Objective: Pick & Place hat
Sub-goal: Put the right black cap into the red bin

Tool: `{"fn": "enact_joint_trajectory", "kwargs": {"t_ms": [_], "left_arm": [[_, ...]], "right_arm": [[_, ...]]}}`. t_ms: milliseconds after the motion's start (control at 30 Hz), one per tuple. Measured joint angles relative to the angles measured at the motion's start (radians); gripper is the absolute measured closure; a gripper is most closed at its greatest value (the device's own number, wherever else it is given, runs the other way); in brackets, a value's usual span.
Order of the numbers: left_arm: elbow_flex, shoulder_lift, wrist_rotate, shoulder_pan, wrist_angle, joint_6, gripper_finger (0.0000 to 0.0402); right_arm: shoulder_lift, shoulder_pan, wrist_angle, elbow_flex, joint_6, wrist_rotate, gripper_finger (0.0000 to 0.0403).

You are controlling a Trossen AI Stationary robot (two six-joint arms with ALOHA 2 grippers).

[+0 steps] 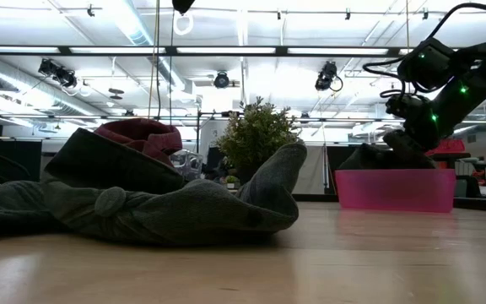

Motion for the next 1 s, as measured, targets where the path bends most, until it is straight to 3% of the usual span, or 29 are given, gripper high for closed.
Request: {"fn": "enact_joint_trajectory", "kwargs": {"t_ms": [167, 367, 600, 733, 900, 1000], "left_arm": [[0.000, 0.000, -0.016, 0.000, 0.000, 0.000, 0.0225], [0.000, 0.000, -0.020, 0.000, 0.000, 0.000, 0.0225], [0.000, 0.000, -0.038, 0.000, -0.032, -0.052, 0.0225], [0.000, 0.000, -0.052, 0.000, -0.088, -0.092, 0.0225], [0.000, 0.000, -0.075, 0.000, -0.138, -0.142, 0.0225], [0.000, 0.000, -0.097, 0.000, -0.179, -0.197, 0.0225]], "right_arm": [[0.000, 0.000, -0.005, 0.000, 0.026, -0.014, 0.0316], [0.000, 0.001, -0.016, 0.007, 0.069, -0.007, 0.0206], [0.000, 0.006, -0.063, 0.124, 0.070, 0.007, 0.0105], [0.000, 0.027, -0.167, 0.223, 0.044, 0.006, 0.0082], [0.000, 0.051, -0.361, 0.317, 0.083, 0.001, 0.0085], [0.000, 0.085, -0.365, 0.347, 0.086, -0.102, 0.0098]]}}
